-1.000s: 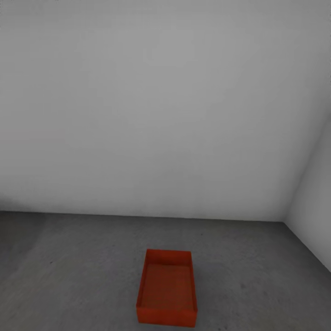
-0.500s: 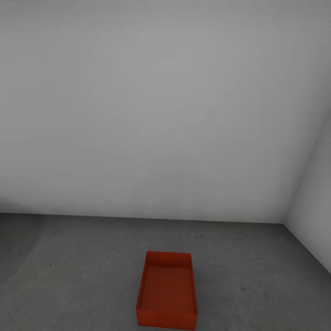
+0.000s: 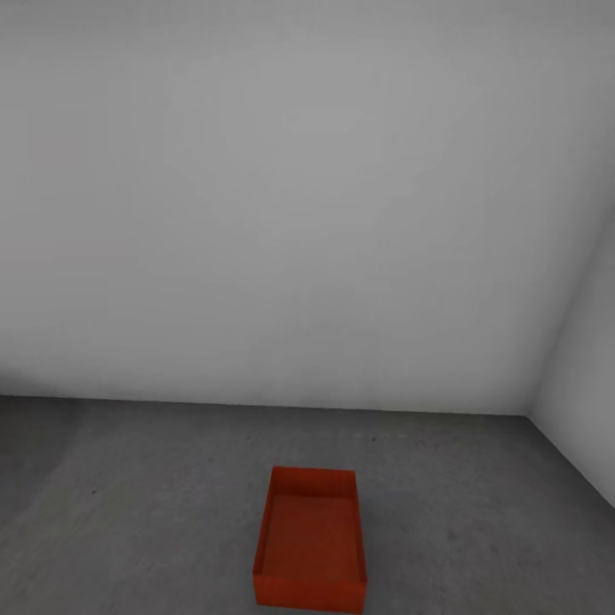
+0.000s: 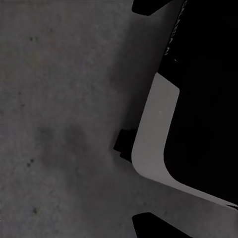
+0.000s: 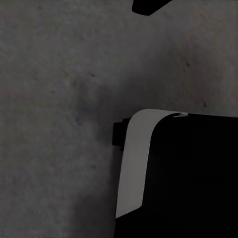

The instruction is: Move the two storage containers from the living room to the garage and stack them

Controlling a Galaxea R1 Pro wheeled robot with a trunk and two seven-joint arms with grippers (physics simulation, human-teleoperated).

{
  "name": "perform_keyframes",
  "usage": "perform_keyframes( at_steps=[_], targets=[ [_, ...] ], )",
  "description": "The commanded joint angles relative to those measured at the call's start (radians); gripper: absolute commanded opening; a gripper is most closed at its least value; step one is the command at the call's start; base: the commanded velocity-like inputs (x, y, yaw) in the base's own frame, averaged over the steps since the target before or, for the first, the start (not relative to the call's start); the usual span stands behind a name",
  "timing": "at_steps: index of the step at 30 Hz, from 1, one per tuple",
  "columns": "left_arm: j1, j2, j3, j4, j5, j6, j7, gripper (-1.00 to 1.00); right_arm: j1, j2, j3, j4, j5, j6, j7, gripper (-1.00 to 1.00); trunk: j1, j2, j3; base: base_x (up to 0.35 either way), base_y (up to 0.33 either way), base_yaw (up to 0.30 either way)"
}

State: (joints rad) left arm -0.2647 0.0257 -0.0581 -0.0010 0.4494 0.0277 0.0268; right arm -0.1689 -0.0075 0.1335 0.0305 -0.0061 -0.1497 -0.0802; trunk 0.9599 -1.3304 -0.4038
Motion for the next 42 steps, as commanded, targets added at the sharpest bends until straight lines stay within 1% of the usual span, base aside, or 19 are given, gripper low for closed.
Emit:
perform_keyframes(
  at_steps=[1,4,9,35,42],
  targets=[
    [-0.001,0.0,-0.006,0.0,0.007,0.003,0.003,1.0,-0.001,0.0,0.007,0.003,-0.001,-0.006,-0.004,1.0,0.0,-0.001,-0.001,0.0,0.0,0.0],
    [-0.001,0.0,-0.006,0.0,0.007,0.003,0.003,1.0,-0.001,0.002,0.007,0.003,-0.006,-0.008,-0.005,1.0,0.0,-0.001,-0.001,0.0,0.0,-0.003],
    [-0.001,-0.002,-0.006,0.0,0.006,0.003,0.004,1.0,-0.001,0.001,0.005,0.003,-0.012,-0.004,-0.007,1.0,0.0,-0.001,0.001,0.0,0.0,-0.179],
    [-0.001,-0.003,-0.005,-0.001,0.006,0.003,0.004,1.0,0.002,0.003,0.005,0.005,-0.015,0.001,-0.007,1.0,0.0,-0.001,0.015,0.0,0.0,-0.269],
    [-0.001,-0.003,-0.005,-0.001,0.006,0.003,0.004,1.0,0.005,-0.001,0.005,0.005,-0.015,0.001,-0.007,1.0,0.0,-0.001,0.022,0.0,0.0,-0.235]
  ],
)
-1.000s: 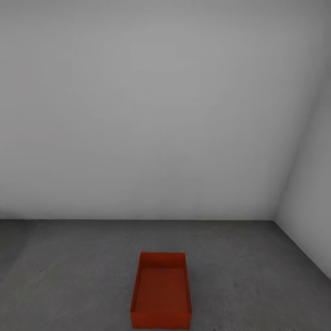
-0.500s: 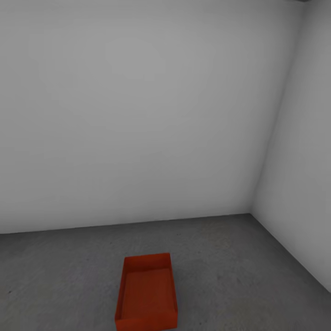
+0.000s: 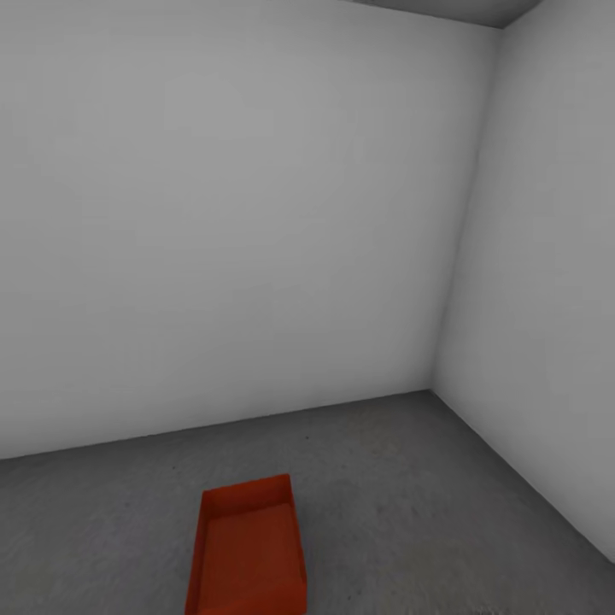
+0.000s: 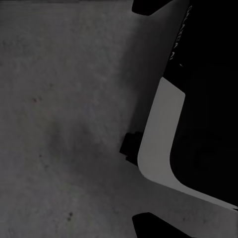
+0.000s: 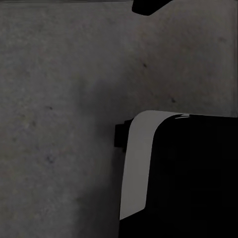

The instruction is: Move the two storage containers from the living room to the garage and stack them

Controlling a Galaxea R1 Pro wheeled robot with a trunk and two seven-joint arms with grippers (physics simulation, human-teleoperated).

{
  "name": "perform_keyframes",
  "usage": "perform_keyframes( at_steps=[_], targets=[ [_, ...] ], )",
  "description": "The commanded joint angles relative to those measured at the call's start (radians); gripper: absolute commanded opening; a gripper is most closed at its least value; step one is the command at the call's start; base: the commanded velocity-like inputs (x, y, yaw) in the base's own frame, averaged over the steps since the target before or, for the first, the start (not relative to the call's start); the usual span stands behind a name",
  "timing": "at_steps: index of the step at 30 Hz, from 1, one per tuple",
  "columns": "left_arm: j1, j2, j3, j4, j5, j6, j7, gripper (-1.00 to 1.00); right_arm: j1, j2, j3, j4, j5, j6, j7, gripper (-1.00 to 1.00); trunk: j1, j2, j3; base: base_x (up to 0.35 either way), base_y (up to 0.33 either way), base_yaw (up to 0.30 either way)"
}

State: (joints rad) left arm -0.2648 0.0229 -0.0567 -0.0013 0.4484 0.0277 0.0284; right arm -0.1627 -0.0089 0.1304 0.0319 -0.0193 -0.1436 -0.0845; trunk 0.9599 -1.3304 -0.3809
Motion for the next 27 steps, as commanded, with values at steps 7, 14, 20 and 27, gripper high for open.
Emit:
perform_keyframes(
  at_steps=[7,14,20,27],
  targets=[
    [-0.001,-0.001,-0.006,0.0,0.007,0.002,0.002,1.0,-0.001,0.0,0.008,0.003,-0.001,-0.005,-0.003,1.0,0.0,-0.001,0.006,0.0,0.0,-0.217],
    [-0.001,-0.001,-0.006,0.0,0.004,0.003,0.001,1.0,-0.001,0.002,0.008,0.003,-0.001,-0.005,-0.003,1.0,0.0,-0.001,0.015,0.0,0.0,-0.163],
    [-0.001,-0.002,-0.006,0.001,0.006,0.002,0.001,1.0,-0.001,0.004,0.008,0.003,-0.001,-0.005,-0.003,1.0,0.0,-0.001,0.023,0.0,0.0,-0.13],
    [-0.001,-0.002,-0.006,0.001,0.006,0.001,0.001,1.0,-0.001,0.004,0.008,0.003,-0.001,-0.004,-0.003,1.0,0.0,-0.001,0.032,0.0,0.0,-0.127]
  ],
)
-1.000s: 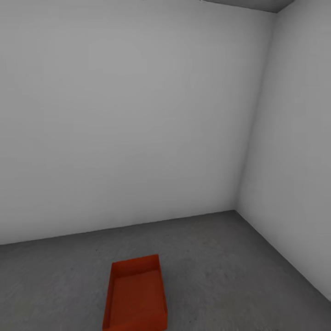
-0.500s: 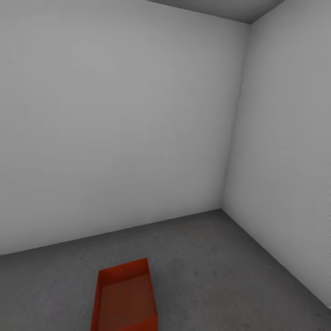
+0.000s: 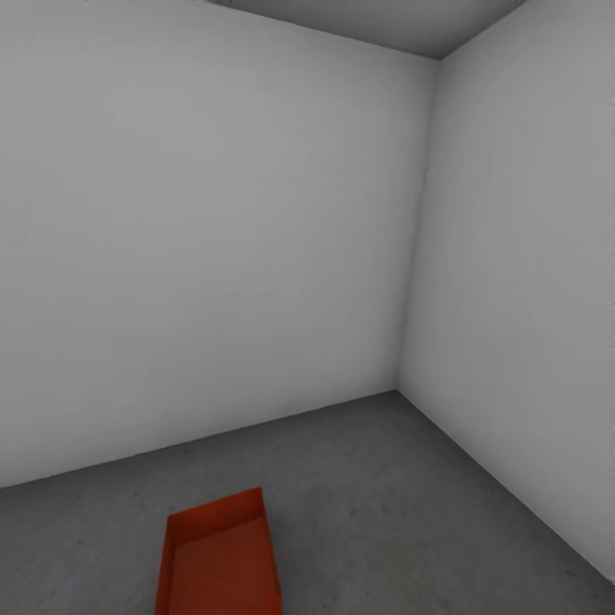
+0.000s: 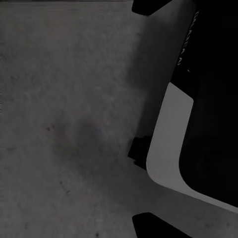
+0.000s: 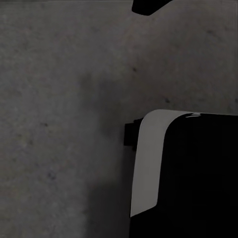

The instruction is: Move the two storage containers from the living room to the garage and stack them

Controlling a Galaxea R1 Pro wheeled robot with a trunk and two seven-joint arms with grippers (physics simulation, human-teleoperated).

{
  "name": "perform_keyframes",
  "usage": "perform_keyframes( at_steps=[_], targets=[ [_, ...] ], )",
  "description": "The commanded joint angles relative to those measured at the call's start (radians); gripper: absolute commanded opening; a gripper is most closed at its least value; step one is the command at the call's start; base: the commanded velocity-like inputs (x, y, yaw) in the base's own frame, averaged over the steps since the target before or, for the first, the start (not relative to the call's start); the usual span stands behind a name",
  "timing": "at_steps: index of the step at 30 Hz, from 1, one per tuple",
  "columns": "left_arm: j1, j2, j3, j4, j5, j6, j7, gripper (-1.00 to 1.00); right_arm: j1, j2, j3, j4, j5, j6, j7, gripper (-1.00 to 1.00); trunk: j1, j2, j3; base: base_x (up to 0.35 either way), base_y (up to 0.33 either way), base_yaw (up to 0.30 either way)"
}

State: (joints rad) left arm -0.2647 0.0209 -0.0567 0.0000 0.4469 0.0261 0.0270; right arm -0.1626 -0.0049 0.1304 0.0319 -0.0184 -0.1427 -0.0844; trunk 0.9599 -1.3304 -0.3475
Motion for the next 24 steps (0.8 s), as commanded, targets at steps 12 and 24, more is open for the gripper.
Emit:
perform_keyframes(
  at_steps=[12,24],
  targets=[
    [-0.001,0.0,-0.007,0.0,0.005,0.005,-0.001,1.0,-0.002,-0.002,0.008,0.003,-0.002,-0.005,-0.002,1.0,0.0,-0.001,0.013,0.0,0.0,-0.158],
    [-0.001,0.001,-0.006,0.0,0.006,0.004,-0.001,1.0,-0.002,-0.005,0.006,0.003,-0.003,-0.005,-0.002,1.0,0.0,-0.001,0.014,0.0,0.0,-0.272]
  ],
)
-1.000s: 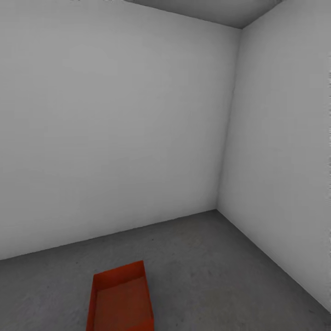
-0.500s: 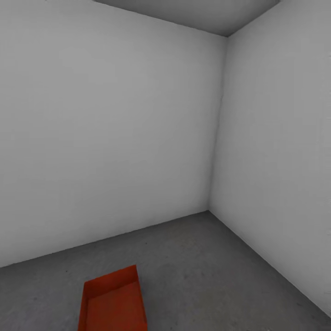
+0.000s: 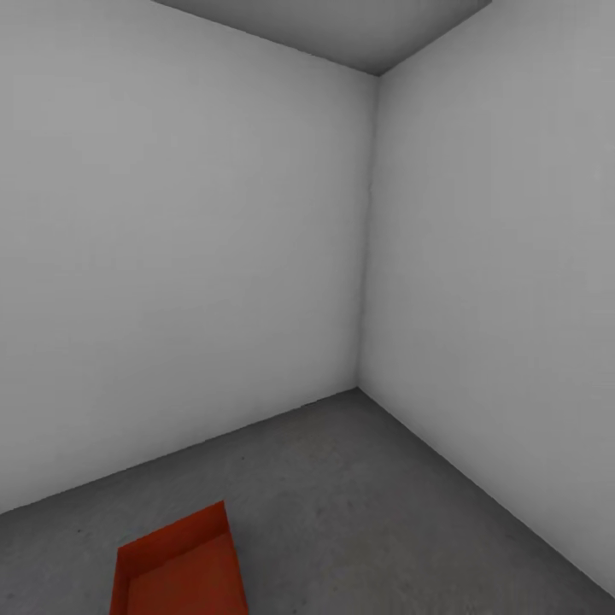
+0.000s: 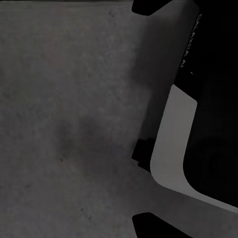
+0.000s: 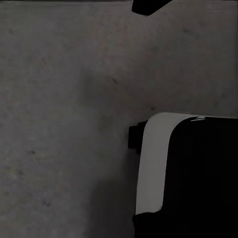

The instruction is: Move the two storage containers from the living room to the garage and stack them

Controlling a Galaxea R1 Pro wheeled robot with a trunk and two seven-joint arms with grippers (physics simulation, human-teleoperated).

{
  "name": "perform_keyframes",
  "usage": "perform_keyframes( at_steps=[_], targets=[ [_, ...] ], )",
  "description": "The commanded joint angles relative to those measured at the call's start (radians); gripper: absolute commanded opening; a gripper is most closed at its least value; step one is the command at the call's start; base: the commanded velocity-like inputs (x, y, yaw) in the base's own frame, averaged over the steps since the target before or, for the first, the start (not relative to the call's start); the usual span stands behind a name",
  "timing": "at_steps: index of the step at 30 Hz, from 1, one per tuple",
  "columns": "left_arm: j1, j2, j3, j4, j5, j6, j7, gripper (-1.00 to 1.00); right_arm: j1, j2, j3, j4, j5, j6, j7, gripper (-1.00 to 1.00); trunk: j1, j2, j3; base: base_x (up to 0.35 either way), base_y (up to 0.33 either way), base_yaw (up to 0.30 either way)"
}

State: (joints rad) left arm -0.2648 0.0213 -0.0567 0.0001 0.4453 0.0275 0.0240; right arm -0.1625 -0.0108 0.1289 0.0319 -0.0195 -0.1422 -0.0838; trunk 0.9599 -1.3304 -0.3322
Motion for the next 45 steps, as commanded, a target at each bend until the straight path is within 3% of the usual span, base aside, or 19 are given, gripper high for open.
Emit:
perform_keyframes(
  at_steps=[1,45],
  targets=[
    [-0.001,0.0,-0.006,0.0,0.007,0.003,0.002,1.0,-0.002,0.0,0.008,0.003,-0.002,-0.005,-0.003,1.0,0.0,-0.001,-0.001,0.0,0.0,-0.287],
    [0.01,0.0,-0.006,0.0,0.005,0.002,0.003,1.0,-0.002,-0.005,0.006,0.003,-0.002,-0.005,-0.002,1.0,0.0,-0.001,-0.001,0.0,0.0,-0.287]
  ],
)
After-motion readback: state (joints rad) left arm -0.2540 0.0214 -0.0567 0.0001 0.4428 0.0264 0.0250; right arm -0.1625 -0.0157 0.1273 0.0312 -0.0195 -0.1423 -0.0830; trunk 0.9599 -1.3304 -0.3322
